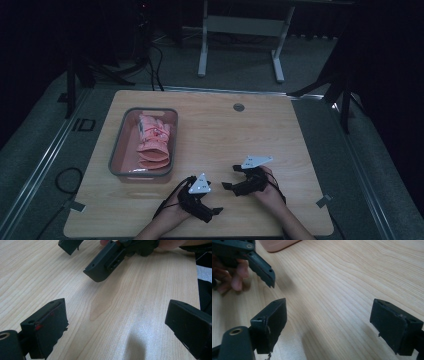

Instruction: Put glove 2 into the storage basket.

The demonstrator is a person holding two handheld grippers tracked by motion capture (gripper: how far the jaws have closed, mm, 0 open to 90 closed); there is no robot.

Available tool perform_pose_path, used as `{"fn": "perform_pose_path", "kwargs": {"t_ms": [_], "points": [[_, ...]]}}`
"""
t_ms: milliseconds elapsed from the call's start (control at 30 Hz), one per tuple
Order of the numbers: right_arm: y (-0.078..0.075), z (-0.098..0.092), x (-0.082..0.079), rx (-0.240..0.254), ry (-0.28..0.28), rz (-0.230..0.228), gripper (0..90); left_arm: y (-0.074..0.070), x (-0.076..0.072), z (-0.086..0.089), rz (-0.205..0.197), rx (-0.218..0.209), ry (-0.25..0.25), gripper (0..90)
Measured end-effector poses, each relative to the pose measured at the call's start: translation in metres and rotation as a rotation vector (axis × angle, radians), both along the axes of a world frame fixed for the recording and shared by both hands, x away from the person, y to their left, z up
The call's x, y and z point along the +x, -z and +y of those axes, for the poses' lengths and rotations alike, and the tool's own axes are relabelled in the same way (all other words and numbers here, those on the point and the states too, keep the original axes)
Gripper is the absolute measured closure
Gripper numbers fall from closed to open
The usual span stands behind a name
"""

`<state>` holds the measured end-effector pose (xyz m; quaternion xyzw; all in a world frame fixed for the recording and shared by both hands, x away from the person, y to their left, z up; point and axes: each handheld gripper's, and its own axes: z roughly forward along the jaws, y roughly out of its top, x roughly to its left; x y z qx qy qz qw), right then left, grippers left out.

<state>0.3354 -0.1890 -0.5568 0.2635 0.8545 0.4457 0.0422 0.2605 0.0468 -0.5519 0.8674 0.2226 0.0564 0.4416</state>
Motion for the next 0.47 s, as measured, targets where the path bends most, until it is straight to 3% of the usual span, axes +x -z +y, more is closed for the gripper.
{"fn": "perform_pose_path", "kwargs": {"t_ms": [467], "points": [[0.0017, -0.0024, 0.0022, 0.000, 0.019, 0.002, 14.1, 0.0021, -0.0040, 0.0025, -0.012, 0.009, -0.005, 4.3]]}}
